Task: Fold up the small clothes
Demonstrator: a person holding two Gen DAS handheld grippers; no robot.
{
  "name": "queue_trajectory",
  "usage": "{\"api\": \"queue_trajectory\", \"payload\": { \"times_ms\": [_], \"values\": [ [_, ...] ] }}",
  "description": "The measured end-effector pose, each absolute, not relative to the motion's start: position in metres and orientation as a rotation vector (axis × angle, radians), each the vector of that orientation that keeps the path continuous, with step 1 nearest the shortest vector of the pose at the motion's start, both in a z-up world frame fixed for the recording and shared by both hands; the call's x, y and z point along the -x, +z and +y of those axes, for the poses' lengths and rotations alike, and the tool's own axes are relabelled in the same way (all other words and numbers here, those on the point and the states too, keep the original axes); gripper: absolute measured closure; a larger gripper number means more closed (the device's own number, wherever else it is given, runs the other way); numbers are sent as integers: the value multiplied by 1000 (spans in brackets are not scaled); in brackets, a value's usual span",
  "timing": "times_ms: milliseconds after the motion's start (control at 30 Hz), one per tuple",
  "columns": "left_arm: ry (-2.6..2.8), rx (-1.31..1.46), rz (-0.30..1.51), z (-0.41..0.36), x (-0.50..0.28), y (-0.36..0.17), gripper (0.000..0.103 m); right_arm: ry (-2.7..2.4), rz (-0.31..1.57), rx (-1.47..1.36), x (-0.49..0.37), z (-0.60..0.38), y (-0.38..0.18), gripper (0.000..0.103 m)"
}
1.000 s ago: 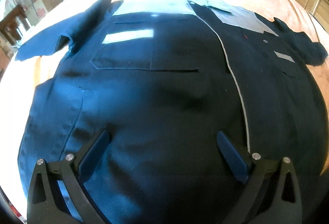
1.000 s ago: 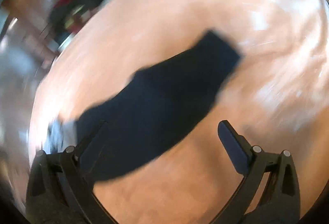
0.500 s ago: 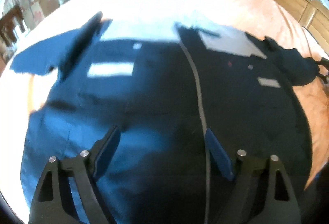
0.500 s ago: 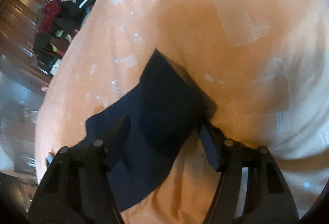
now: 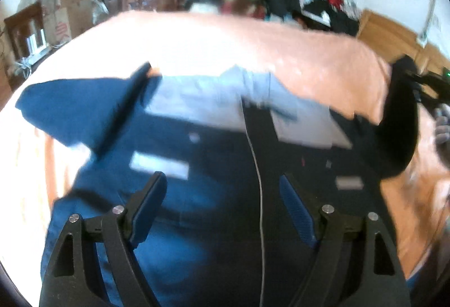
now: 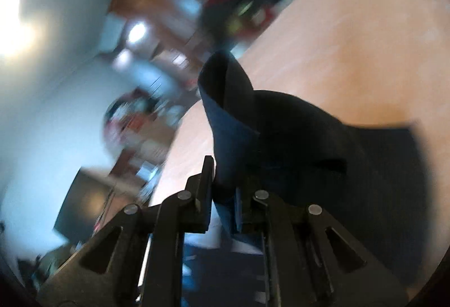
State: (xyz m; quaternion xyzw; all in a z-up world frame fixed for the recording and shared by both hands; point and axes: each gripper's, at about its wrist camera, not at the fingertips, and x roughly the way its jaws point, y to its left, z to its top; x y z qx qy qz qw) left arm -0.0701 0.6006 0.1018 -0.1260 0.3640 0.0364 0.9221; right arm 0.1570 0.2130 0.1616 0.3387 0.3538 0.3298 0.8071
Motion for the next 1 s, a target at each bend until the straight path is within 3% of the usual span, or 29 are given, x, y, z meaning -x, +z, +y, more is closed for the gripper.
{"api": "queue_trajectory", "payload": {
  "times_ms": [67,167,300,367,433,500,600,800,1000],
  "values": [
    [74,263,730,605,71,110,19,816,862,-671,-160,300,144,80],
    [59,244,759,611,67,110,18,769,954,-531,-140,365,120,77],
    [44,233,802,618,66,94,18,801,903,-527,-91,343,119,69],
    [24,243,823,621,61,82,19,714,870,-474,-62,304,113,58],
    [-23,275,851,620,50,71,23,609,882,-495,-49,263,98,58],
    [-104,324,872,615,33,63,37,523,885,-494,-21,224,86,57],
    [-228,391,874,601,-2,56,50,479,882,-424,0,200,75,56],
    [-279,418,966,561,-88,26,55,462,929,-406,15,190,56,55],
    [-144,516,1026,566,-143,-11,57,484,904,-385,17,187,53,54]
  ]
}}
